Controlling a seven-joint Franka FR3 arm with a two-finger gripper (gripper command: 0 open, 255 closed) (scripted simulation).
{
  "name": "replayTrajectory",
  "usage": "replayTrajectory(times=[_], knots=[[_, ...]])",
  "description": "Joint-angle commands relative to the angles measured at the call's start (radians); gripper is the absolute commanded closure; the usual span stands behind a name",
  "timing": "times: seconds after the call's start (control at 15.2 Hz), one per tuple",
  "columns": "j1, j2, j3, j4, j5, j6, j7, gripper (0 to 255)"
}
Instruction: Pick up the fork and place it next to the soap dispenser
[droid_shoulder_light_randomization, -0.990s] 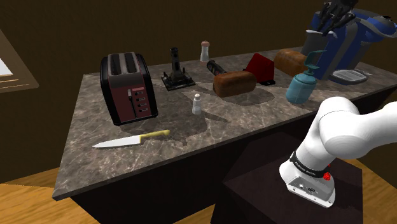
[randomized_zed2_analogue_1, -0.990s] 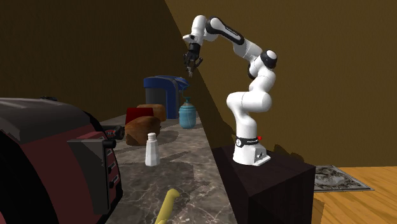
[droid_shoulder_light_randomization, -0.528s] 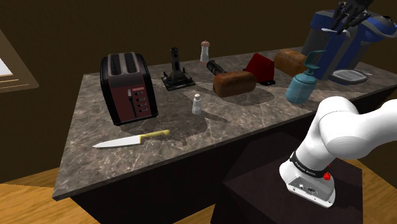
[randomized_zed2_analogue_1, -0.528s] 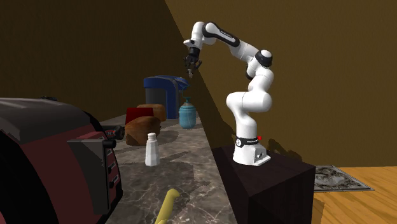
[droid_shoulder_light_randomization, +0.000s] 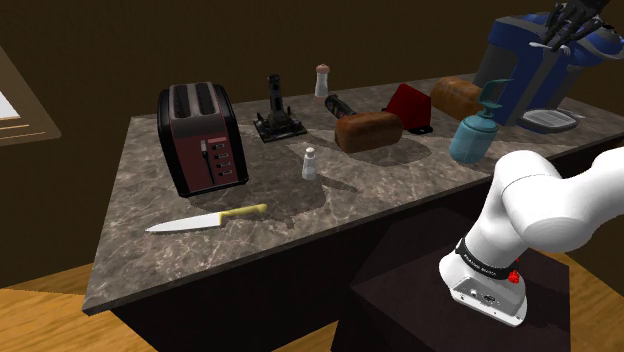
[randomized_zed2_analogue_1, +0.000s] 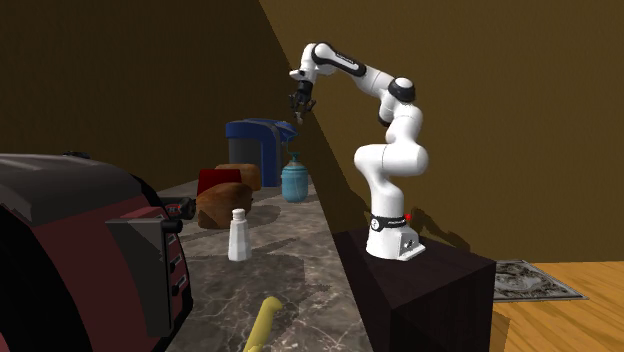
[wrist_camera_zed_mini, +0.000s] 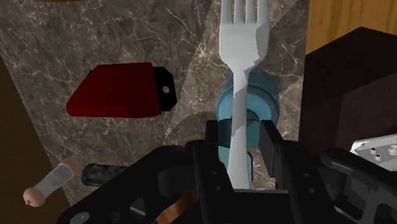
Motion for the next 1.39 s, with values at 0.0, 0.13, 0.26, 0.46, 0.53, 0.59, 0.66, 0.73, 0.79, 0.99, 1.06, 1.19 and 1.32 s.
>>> replayTrajectory(times=[0.0,0.13,0.26,0.46,0.53,0.59,0.66,0.73,0.79,0.99,1.06,1.19,1.32], knots=[[0.043,0.015,-0.055,0.085,-0.019,-0.020,-0.056,255],[0.104,0.030,-0.121,0.182,-0.038,-0.039,-0.111,255],[0.134,0.027,-0.156,0.220,-0.054,-0.040,-0.139,255],[0.101,0.000,-0.147,0.152,-0.062,-0.006,-0.126,255],[0.091,-0.008,-0.145,0.131,-0.065,0.006,-0.122,255],[0.082,-0.017,-0.143,0.110,-0.069,0.017,-0.119,255],[0.073,-0.025,-0.142,0.090,-0.072,0.028,-0.115,255],[0.064,-0.033,-0.141,0.070,-0.075,0.038,-0.112,255],[0.056,-0.041,-0.141,0.051,-0.079,0.049,-0.109,255],[0.034,-0.065,-0.142,-0.003,-0.090,0.080,-0.100,255],[0.027,-0.073,-0.143,-0.021,-0.094,0.090,-0.097,255],[0.014,-0.087,-0.145,-0.054,-0.103,0.110,-0.092,255],[0.002,-0.102,-0.149,-0.087,-0.111,0.129,-0.087,255]])
